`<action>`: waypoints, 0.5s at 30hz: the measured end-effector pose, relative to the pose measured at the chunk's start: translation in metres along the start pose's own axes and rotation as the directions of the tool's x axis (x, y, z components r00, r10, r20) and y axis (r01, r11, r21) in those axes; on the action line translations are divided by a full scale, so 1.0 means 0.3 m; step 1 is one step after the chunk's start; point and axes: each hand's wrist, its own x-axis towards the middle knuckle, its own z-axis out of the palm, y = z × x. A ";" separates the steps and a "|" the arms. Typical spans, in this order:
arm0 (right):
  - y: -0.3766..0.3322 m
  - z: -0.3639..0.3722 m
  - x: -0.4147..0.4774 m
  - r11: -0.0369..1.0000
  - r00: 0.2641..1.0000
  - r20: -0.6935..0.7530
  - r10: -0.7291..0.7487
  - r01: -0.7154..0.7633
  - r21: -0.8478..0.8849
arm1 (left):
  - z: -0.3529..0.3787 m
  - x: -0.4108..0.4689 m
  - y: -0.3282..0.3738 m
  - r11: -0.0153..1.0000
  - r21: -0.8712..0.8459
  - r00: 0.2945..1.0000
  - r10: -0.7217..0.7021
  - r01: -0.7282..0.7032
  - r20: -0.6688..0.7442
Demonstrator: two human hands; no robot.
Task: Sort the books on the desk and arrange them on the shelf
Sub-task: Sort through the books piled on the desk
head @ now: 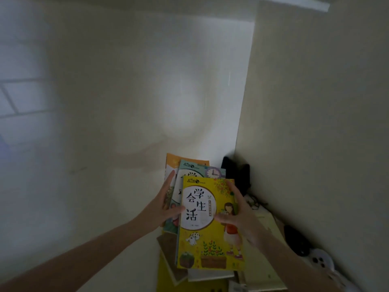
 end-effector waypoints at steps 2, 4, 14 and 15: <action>0.090 -0.005 0.020 0.999 0.999 0.005 0.045 -0.045 -0.022 | 0.018 0.007 -0.094 0.998 0.005 0.998 -0.066 0.066 -0.006; 0.180 -0.005 0.037 0.994 0.995 0.018 0.100 -0.099 -0.043 | 0.037 0.012 -0.198 0.991 0.009 0.991 -0.137 0.137 0.005; 0.430 0.017 0.098 0.937 0.954 0.054 0.294 -0.277 -0.214 | 0.131 -0.003 -0.492 0.928 0.009 0.927 -0.372 0.372 0.038; 0.438 0.022 0.101 0.931 0.949 0.065 0.309 -0.288 -0.225 | 0.130 -0.004 -0.506 0.925 0.030 0.924 -0.381 0.380 0.041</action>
